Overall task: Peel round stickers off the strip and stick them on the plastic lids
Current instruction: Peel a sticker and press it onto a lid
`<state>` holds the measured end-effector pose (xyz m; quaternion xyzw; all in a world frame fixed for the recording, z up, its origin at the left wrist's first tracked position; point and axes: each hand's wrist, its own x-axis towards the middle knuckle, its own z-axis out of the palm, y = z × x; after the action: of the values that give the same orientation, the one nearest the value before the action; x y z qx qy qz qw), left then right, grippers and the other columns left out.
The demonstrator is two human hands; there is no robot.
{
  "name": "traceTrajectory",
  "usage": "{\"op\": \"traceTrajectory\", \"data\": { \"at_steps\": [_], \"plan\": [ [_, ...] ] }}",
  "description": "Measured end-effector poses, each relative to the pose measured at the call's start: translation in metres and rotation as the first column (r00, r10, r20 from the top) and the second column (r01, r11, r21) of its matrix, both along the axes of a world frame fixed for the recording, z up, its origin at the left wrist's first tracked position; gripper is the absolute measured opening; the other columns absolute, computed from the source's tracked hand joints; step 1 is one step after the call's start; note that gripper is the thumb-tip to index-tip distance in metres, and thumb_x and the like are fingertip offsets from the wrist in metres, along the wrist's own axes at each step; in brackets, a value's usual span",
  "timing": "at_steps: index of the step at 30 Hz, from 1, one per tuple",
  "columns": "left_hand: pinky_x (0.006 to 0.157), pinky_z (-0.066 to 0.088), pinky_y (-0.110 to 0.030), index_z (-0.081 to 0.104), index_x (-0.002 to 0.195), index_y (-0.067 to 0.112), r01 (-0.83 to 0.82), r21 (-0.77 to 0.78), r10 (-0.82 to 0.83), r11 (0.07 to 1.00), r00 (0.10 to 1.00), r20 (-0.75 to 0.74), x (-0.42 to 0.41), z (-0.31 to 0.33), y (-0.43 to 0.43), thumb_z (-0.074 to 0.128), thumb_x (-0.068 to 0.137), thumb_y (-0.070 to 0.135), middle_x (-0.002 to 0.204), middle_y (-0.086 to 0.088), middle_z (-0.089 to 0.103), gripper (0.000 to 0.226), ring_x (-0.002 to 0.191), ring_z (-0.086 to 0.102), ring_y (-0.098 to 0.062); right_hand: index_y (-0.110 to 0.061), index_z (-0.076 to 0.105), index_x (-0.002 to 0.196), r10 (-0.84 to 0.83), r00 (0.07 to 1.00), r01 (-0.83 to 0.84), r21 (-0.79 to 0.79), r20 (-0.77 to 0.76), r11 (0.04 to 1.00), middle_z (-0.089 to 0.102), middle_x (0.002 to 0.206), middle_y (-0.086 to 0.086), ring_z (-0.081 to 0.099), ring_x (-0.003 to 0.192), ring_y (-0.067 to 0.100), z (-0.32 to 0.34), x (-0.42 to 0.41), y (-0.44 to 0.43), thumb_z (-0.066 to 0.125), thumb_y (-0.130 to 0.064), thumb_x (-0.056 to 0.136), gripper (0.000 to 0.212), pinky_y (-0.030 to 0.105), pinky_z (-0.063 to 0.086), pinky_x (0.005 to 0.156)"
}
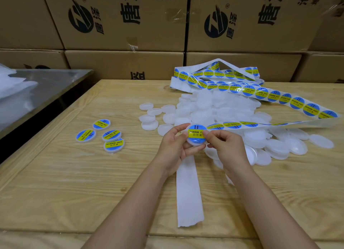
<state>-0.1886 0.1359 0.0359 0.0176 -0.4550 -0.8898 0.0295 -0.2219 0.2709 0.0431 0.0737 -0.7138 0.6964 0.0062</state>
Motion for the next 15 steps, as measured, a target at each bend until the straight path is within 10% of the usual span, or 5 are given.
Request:
{"op": "traceTrajectory", "data": {
  "at_steps": [15],
  "plan": [
    [0.075, 0.059, -0.037, 0.048, 0.115, 0.008, -0.038, -0.083, 0.037, 0.996, 0.999, -0.005, 0.0009, -0.0014, 0.0039, 0.04, 0.1, 0.006, 0.09, -0.013, 0.073, 0.017, 0.079, 0.071, -0.03, -0.009, 0.066, 0.067, -0.055, 0.995, 0.066, 0.143, -0.083, 0.988, 0.066, 0.069, 0.014, 0.055, 0.062, 0.013, -0.0029, -0.0015, 0.0024, 0.071, -0.022, 0.081, 0.02, 0.027, 0.044, 0.063]
  ]
}}
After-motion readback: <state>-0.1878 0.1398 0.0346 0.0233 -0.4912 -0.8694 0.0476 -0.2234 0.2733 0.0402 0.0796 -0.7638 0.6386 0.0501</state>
